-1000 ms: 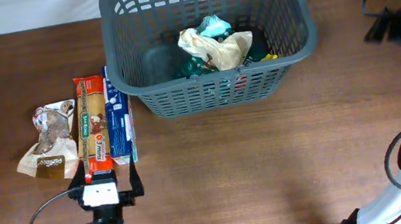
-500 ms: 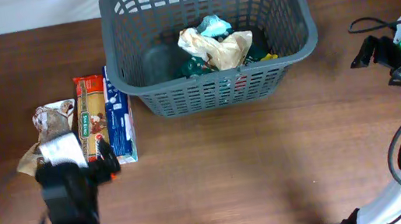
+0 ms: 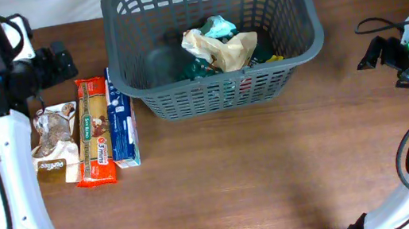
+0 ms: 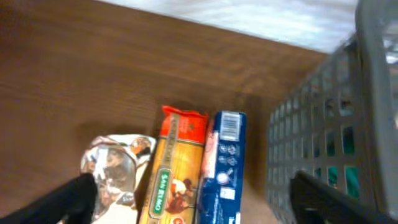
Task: Pack container
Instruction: 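Reach the left gripper to the blue box and grasp it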
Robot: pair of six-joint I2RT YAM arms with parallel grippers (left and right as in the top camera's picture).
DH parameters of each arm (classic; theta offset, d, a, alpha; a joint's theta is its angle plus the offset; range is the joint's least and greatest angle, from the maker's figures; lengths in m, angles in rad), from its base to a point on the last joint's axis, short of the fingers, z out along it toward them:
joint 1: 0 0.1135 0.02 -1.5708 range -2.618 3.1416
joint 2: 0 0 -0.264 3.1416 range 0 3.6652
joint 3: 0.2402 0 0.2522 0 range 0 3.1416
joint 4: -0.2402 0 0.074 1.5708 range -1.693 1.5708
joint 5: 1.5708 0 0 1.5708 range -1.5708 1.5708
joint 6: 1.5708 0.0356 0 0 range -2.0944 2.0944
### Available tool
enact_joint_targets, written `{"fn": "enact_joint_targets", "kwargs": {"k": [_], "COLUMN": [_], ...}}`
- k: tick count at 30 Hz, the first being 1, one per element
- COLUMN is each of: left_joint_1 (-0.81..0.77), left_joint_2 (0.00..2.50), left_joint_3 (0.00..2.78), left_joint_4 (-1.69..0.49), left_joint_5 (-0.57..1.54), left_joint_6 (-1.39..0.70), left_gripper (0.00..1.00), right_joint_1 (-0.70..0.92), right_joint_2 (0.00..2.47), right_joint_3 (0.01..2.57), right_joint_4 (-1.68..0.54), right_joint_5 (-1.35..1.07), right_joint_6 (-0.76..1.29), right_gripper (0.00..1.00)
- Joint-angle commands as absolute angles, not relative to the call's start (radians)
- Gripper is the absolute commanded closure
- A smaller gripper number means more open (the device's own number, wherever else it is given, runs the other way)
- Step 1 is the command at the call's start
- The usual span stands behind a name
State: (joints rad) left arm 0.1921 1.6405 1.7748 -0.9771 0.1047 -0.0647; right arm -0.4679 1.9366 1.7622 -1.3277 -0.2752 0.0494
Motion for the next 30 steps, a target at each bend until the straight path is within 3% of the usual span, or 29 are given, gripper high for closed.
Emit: {"fn": "enact_joint_targets", "kwargs": {"k": [1, 13, 14, 23, 28, 29, 30], "left_joint_1": [0.178, 0.138, 0.13, 0.045, 0.041, 0.042, 0.042], "left_joint_2": [1.711, 1.988, 2.013, 2.19, 2.26, 2.265, 2.272], "left_joint_3": [1.792, 1.774, 1.77, 1.768, 1.768, 1.768, 1.768], "left_joint_4": [-1.032, -1.108, -1.108, -1.109, -1.108, -1.108, -1.108], "left_joint_5": [0.173, 0.182, 0.188, 0.195, 0.195, 0.195, 0.196], "left_joint_6": [-0.013, -0.014, -0.013, 0.015, 0.012, 0.012, 0.012], "left_gripper": [0.11, 0.11, 0.15, 0.19, 0.29, 0.34, 0.46], "right_joint_1": [-0.465, -0.465, -0.465, -0.465, -0.465, -0.465, -0.465], "right_joint_2": [1.925, 1.925, 1.925, 1.925, 1.925, 1.925, 1.925], "right_joint_3": [1.758, 1.758, 1.758, 1.758, 1.758, 1.758, 1.758], "right_joint_4": [-1.327, -1.327, -1.327, -1.327, -1.327, -1.327, -1.327], "right_joint_5": [-0.281, -0.281, -0.281, -0.281, -0.281, -0.28, -0.281], "right_joint_6": [0.054, 0.054, 0.054, 0.054, 0.054, 0.054, 0.054], "right_gripper": [0.01, 0.01, 0.01, 0.01, 0.01, 0.01, 0.01]}}
